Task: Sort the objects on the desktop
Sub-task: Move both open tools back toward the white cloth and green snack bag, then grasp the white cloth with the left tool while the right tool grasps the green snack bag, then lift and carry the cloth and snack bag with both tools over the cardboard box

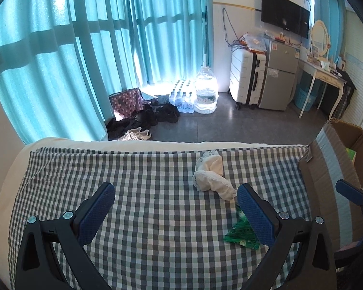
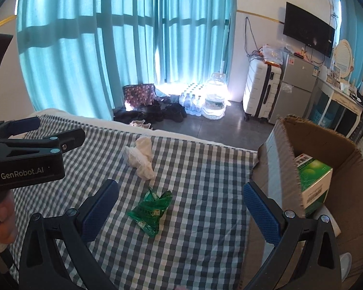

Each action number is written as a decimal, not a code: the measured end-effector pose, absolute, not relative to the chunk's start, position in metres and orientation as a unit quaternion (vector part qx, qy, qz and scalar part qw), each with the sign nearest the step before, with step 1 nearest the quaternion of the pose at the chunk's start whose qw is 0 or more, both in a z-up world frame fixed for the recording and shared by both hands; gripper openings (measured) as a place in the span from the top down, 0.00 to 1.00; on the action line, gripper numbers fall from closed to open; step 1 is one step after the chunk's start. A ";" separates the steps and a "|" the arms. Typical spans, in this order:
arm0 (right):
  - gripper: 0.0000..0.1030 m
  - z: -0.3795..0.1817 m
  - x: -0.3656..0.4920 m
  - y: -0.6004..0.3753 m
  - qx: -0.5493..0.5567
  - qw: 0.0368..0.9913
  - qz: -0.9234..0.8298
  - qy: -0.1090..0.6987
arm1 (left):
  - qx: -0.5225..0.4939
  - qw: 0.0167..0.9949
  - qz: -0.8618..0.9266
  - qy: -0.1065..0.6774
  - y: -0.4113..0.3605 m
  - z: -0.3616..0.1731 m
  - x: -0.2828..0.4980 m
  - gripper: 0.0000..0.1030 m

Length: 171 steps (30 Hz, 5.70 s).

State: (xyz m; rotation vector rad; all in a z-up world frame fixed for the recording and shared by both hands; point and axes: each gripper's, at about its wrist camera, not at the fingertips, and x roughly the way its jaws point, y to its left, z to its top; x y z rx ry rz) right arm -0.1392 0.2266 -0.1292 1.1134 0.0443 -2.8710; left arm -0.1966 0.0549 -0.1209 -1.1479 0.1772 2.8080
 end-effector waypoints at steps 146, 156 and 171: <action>0.63 -0.037 -0.025 0.298 0.272 -0.008 -0.962 0.000 | -0.260 0.151 0.954 0.017 0.131 -0.020 -0.067 0.82; 0.63 -0.039 -0.024 0.351 0.280 -0.051 -0.959 -0.016 | -0.267 0.196 0.943 0.031 0.193 -0.022 -0.073 0.82; 0.63 -0.055 -0.025 0.426 0.296 -0.104 -0.949 -0.043 | -0.283 0.252 0.923 0.063 0.282 -0.039 -0.081 0.82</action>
